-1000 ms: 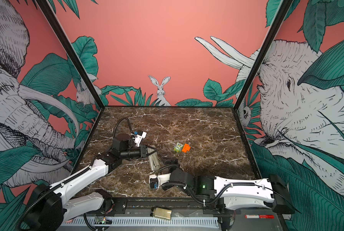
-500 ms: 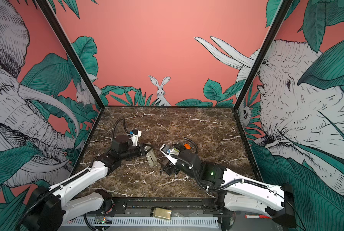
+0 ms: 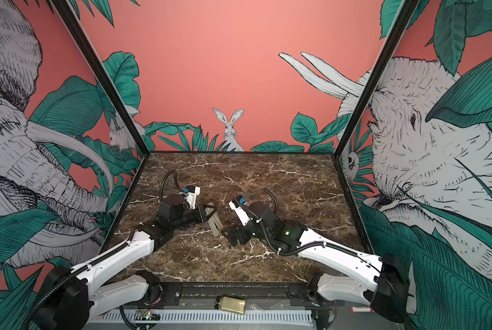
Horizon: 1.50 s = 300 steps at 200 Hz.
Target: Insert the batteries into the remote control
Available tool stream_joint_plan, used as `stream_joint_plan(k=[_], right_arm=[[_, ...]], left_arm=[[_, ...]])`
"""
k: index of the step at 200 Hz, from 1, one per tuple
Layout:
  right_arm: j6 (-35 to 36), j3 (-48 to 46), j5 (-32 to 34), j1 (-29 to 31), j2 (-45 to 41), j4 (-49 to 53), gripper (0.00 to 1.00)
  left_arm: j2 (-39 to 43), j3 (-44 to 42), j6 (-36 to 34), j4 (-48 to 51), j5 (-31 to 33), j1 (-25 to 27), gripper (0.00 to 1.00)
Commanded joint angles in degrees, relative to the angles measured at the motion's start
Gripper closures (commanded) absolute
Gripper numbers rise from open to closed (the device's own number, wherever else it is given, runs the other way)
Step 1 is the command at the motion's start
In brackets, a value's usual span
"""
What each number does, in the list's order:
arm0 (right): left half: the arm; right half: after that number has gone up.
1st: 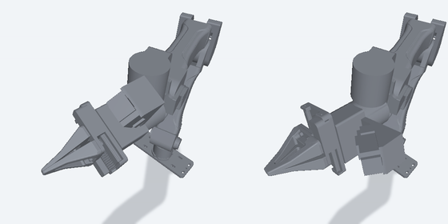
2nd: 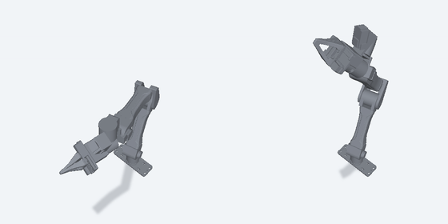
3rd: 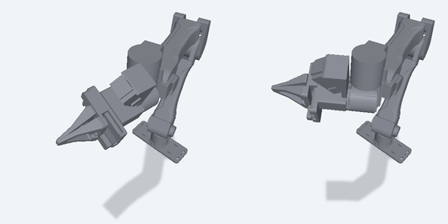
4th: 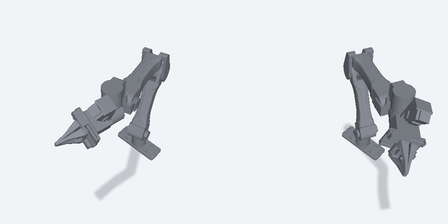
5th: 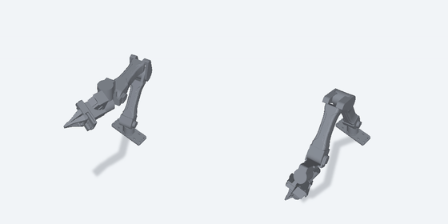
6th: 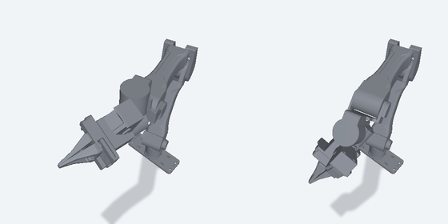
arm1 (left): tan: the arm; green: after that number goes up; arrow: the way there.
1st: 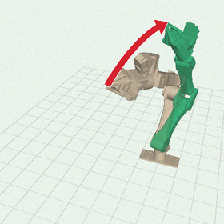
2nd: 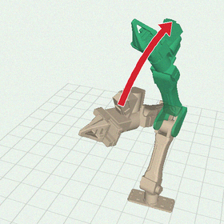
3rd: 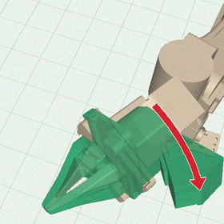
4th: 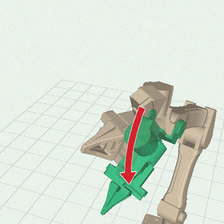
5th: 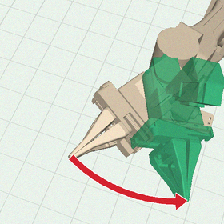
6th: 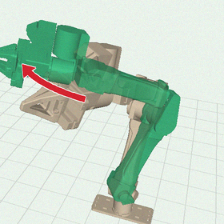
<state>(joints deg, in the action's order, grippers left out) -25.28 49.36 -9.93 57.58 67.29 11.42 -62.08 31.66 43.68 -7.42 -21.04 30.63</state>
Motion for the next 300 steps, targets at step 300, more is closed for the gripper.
stream_joint_plan(k=[300], right_arm=[[-1.85,2.01,-4.3,-1.3,16.21,-12.6,0.27]], left_arm=[[-1.7,0.99,-0.77,-1.96,-1.36,2.32,1.0]])
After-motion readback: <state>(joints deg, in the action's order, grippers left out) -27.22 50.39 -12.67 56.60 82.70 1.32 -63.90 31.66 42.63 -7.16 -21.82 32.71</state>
